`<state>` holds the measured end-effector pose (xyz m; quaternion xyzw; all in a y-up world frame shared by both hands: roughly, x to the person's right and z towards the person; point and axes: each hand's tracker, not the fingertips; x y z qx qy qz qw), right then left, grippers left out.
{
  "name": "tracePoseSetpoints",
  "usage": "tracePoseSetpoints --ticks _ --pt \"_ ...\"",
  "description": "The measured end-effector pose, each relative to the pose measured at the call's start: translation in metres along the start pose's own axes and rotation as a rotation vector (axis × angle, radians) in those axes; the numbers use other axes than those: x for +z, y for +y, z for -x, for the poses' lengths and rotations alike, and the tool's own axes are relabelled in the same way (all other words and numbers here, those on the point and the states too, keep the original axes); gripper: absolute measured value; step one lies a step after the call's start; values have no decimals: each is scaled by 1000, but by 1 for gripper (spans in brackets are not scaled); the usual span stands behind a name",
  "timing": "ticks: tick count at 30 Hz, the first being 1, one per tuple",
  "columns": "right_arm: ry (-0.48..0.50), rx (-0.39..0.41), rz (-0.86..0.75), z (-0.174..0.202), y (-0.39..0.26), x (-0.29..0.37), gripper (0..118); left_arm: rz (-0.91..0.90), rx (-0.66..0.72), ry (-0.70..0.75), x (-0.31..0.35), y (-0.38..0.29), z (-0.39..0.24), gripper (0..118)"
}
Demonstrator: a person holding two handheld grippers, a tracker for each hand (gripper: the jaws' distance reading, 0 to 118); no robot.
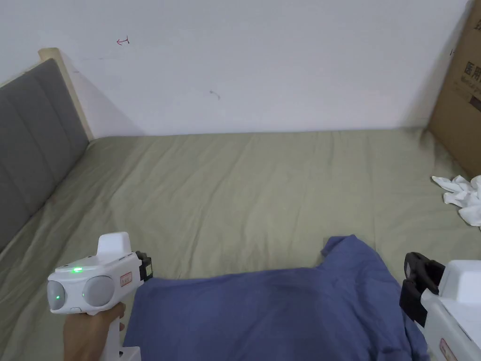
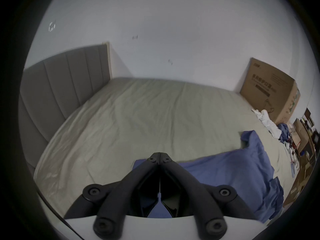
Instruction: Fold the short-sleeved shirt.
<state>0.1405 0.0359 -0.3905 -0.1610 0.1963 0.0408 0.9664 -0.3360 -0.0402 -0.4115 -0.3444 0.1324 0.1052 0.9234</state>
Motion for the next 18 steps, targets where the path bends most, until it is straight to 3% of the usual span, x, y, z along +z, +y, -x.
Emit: tracePoseSetpoints --ticks 1,4,6,9,11,14,17,18 --pt "-3 1 13 -3 -2 -5 2 55 3 8 -17 3 5 55" --pt "-13 2 43 -9 -9 -22 2 221 -19 49 -65 5 15 64" --pt "-24 -1 62 -15 -15 -31 2 291 -40 96 -94 -1 17 100" --pt "-38 -12 92 -22 -22 -44 2 333 -26 126 -121 -11 22 101" --pt "-43 -9 111 -26 -26 -51 2 370 -22 125 -136 -14 23 94" --pt "-55 4 129 -30 -31 -58 2 372 -15 92 -146 -23 20 44" --pt "-54 -20 155 -37 -34 -67 2 358 -104 115 -144 -28 8 32" --pt "-55 -26 162 -39 -35 -72 2 364 -110 101 -144 -27 6 19"
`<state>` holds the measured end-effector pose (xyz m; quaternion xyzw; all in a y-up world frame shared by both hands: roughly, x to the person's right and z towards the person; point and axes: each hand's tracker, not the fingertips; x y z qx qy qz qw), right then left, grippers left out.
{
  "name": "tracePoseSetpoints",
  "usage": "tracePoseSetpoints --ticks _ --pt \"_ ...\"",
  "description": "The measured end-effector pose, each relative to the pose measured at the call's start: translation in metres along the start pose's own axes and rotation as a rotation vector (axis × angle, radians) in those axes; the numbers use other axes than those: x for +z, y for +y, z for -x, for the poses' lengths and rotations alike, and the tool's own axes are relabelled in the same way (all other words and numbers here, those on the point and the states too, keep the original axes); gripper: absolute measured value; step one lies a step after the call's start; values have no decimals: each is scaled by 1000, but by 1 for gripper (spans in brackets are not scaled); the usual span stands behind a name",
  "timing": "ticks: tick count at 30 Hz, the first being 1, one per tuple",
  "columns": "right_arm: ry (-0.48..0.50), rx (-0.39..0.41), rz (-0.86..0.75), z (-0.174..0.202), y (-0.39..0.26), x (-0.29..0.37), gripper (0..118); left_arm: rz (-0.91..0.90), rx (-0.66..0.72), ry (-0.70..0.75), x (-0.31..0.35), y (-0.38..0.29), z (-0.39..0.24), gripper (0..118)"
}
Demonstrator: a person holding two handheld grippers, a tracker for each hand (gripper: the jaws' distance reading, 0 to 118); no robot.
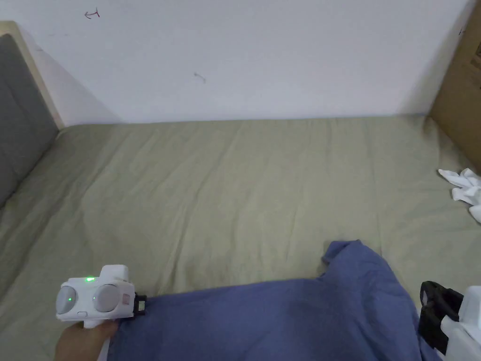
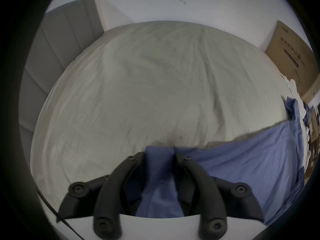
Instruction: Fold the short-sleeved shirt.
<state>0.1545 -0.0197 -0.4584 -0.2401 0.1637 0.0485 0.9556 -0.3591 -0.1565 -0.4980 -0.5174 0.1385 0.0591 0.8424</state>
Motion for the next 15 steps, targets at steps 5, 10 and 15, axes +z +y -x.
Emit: tracePoseSetpoints --ticks 5,10,15 --pt "29 -50 104 -17 12 -50 15 -89 -7 -30 24 -4 -8 1" --pt "22 -21 263 -37 22 -129 99 -188 7 -118 70 -11 -3 1" --pt "-12 41 412 -56 16 -193 95 -225 -10 -138 97 -16 0 1"
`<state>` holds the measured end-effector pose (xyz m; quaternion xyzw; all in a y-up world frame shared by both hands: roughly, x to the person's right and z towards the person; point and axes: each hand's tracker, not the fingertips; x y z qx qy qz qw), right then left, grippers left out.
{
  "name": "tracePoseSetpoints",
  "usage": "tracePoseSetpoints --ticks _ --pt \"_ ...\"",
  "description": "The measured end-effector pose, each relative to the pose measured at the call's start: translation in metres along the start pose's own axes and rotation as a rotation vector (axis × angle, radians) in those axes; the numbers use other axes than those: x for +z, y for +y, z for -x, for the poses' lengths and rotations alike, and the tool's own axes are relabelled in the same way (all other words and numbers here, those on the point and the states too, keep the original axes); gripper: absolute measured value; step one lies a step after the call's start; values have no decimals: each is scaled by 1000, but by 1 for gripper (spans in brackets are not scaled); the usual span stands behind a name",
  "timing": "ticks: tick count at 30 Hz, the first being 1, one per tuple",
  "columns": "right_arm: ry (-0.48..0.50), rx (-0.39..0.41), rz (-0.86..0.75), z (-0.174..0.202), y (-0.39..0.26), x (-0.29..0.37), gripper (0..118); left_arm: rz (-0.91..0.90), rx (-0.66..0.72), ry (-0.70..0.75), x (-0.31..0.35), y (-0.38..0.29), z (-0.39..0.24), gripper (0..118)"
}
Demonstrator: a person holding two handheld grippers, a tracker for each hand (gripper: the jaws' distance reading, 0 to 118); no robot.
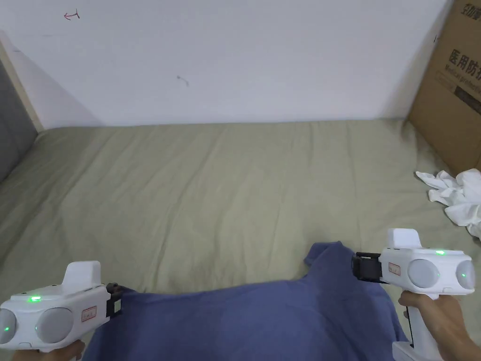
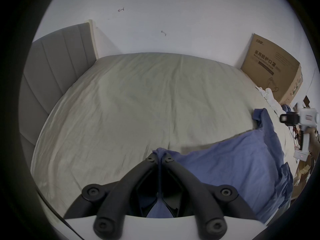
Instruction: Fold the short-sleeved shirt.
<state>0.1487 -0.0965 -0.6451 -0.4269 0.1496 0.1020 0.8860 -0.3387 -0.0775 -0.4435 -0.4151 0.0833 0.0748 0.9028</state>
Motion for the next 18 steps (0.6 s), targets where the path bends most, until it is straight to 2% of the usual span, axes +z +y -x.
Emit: tracePoseSetpoints --ticks 2,5,6,8,11,14,18 --pt "29 6 52 -4 0 -17 93 -4 -2 -2 4 0 2 1" --pt "44 -1 134 -8 -5 -37 74 0 5 -2 5 0 7 1" --pt "38 -5 130 -8 -8 -41 62 0 7 0 5 -1 9 1" --pt "27 16 164 -7 -14 -50 45 6 12 4 2 -2 10 1" --pt "58 75 156 -6 -25 -46 1 7 24 7 2 -4 13 1" --pt "40 132 83 0 -29 -27 1 3 46 11 7 -7 16 1" --pt "115 80 -22 -5 -30 21 1 -4 62 19 16 -13 17 1"
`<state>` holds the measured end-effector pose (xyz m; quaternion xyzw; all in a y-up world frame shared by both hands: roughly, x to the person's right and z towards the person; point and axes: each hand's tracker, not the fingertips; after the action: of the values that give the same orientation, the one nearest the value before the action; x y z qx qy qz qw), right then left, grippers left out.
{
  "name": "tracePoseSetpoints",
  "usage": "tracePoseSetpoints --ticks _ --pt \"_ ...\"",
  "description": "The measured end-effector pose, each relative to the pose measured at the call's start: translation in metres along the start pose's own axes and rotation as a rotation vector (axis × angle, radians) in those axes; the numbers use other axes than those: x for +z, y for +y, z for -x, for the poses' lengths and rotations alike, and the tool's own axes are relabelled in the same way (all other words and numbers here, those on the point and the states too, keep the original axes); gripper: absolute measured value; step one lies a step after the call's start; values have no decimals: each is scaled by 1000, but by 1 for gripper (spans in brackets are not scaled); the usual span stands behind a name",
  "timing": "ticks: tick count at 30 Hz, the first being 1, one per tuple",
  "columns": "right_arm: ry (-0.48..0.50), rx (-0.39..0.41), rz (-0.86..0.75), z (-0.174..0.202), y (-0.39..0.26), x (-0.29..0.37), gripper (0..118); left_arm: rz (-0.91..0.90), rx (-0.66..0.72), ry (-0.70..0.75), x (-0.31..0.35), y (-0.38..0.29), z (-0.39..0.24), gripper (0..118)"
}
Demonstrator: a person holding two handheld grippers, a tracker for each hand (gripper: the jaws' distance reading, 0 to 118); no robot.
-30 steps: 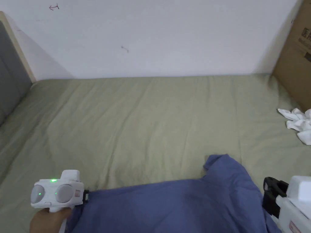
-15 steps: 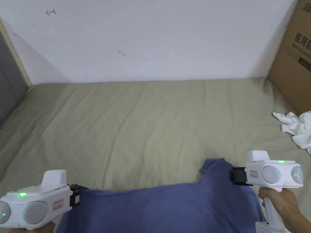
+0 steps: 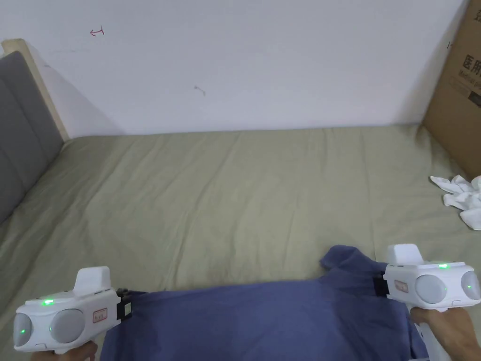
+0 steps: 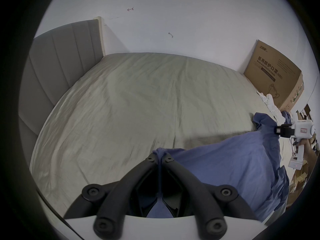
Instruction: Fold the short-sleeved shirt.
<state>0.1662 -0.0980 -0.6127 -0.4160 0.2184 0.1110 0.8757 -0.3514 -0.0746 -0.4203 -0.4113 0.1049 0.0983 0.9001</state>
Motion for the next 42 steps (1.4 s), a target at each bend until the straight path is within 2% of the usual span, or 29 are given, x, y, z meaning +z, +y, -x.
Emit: tracePoseSetpoints --ticks 6,11,17,20,27,32,37,39,42 --pt "72 -14 -128 16 -12 85 1 -12 27 2 29 -12 -3 1" --pt "143 -37 -221 29 -52 160 1 -25 30 10 62 -28 7 1" --pt "180 -58 -229 47 -115 212 1 12 57 0 98 -69 23 1" --pt "184 -95 -216 55 -150 226 1 39 59 -2 109 -96 25 1" --pt "156 -163 -142 71 -227 240 1 111 62 5 119 -157 28 1" --pt "108 -174 -60 88 -268 224 1 147 26 14 120 -189 28 1" --pt "85 -230 -4 97 -289 205 1 160 -8 28 121 -210 27 1" --pt "77 -250 6 90 -293 200 1 164 -19 32 119 -214 28 1" --pt "62 -250 23 89 -295 192 1 182 -30 39 113 -219 26 1"
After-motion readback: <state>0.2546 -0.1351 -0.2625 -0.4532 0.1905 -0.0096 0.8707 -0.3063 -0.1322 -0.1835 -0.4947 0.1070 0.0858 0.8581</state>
